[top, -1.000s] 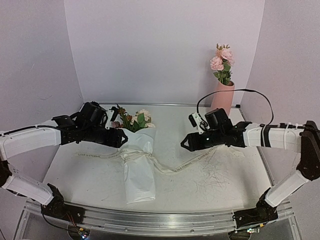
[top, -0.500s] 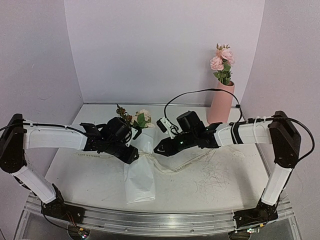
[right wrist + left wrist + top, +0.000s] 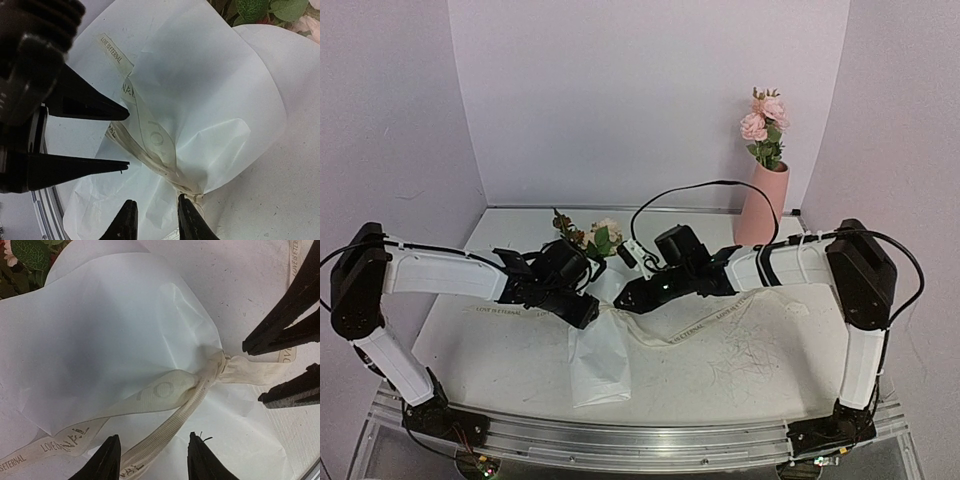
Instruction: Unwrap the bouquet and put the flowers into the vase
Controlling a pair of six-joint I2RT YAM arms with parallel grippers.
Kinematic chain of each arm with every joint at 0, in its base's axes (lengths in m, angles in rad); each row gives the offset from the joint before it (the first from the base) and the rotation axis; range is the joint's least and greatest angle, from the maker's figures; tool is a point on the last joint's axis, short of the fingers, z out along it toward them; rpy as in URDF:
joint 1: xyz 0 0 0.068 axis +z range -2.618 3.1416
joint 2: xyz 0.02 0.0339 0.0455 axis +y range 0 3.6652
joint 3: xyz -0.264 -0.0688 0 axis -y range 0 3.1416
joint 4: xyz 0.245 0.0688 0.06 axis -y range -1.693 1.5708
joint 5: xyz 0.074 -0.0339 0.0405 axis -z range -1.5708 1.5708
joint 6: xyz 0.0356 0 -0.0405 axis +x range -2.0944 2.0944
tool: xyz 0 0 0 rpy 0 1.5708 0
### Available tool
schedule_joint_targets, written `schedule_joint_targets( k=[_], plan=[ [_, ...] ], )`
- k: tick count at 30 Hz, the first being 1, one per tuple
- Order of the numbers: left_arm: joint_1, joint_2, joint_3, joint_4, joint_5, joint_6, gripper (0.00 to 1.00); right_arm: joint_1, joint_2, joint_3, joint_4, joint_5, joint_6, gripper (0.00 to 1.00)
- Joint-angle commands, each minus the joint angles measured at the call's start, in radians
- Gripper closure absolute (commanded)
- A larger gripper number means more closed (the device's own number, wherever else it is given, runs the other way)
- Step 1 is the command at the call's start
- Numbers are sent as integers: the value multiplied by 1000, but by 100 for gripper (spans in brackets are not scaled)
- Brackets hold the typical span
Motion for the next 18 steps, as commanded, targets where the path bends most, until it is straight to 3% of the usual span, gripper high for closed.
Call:
schedule_joint_targets(
  k=[1, 11, 14, 18],
  plan=[
    [1, 23, 51, 30, -13, 18, 55, 7, 37, 57, 14, -13, -8, 71],
    [0, 19, 55, 55, 9, 19, 71, 10, 116, 105, 17, -19, 10, 74],
    [1, 22, 55, 55, -3, 16, 95, 10, 122, 96, 16, -9, 14, 81],
    [1, 9, 52, 57, -55, -13, 100, 10, 108, 56, 16, 17, 11, 89]
  ],
)
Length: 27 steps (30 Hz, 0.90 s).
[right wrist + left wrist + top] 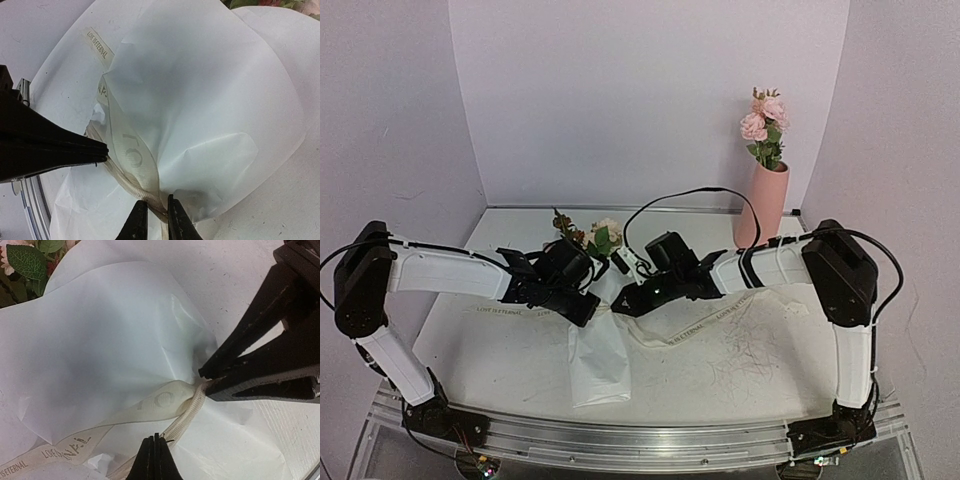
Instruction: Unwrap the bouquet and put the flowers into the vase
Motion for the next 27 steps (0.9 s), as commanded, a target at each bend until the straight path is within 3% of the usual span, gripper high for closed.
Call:
schedule_joint_targets(
  k=[1, 6, 9, 15, 22, 27],
  plan=[
    [1, -24, 36, 39, -60, -32, 100, 7, -12, -22, 2, 28, 0, 90],
    [1, -67, 21, 42, -77, -45, 100, 7, -49, -65, 2, 77, 6, 99],
    [1, -75, 16, 41, -68, -40, 100, 7, -70, -86, 1, 94, 14, 100],
    [0, -46, 27, 42, 48, 0, 76, 7, -97, -97, 2, 79, 20, 100],
    [1, 30, 73, 43, 133, 39, 66, 7, -128, -106, 2, 78, 27, 100],
    [0, 85, 102, 42, 126, 54, 65, 7, -134, -110, 2, 77, 32, 100]
  ],
)
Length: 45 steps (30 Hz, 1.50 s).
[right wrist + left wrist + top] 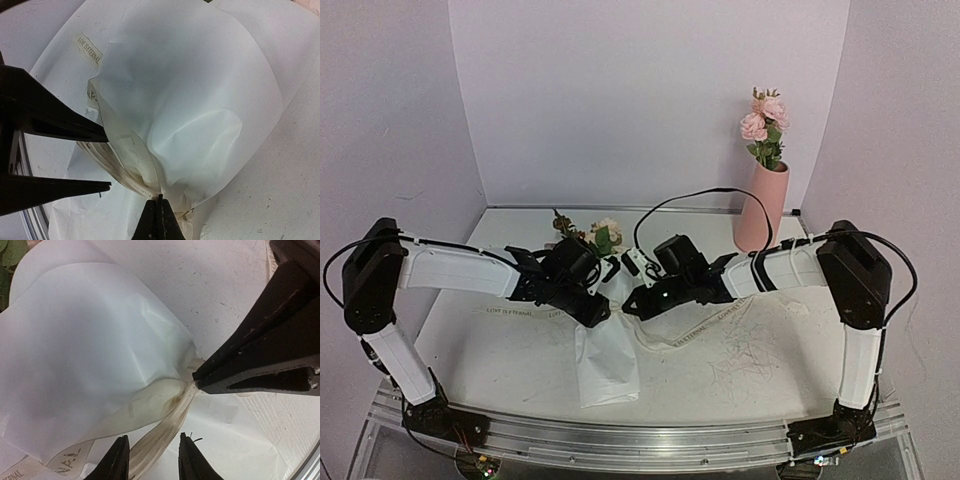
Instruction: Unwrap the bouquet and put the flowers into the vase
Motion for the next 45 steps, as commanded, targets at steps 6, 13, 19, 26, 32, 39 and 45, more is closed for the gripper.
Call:
schedule_joint_targets(
  k=[6, 13, 19, 26, 32, 39, 45],
  plan=[
    [0, 81, 87, 13, -28, 19, 84, 3, -62, -20, -11, 20, 13, 96],
    [0, -35, 58, 17, -41, -12, 100, 3, -75, -39, -10, 47, 4, 81],
    [-1, -118, 25, 27, -28, -33, 100, 4, -62, -27, -8, 38, -3, 67],
    [0, -145, -2, 33, -55, -68, 100, 3, -44, -3, -25, 139, 25, 67],
    [0, -178, -35, 32, -129, -120, 100, 4, -59, -6, -66, 272, 42, 69],
    [0, -205, -77, -34, -333, -276, 94, 2, -97, -36, -136, 489, 84, 77],
    [2, -168, -102, -126, -420, -437, 93, -23, -119, -70, -177, 563, 189, 76]
  ],
)
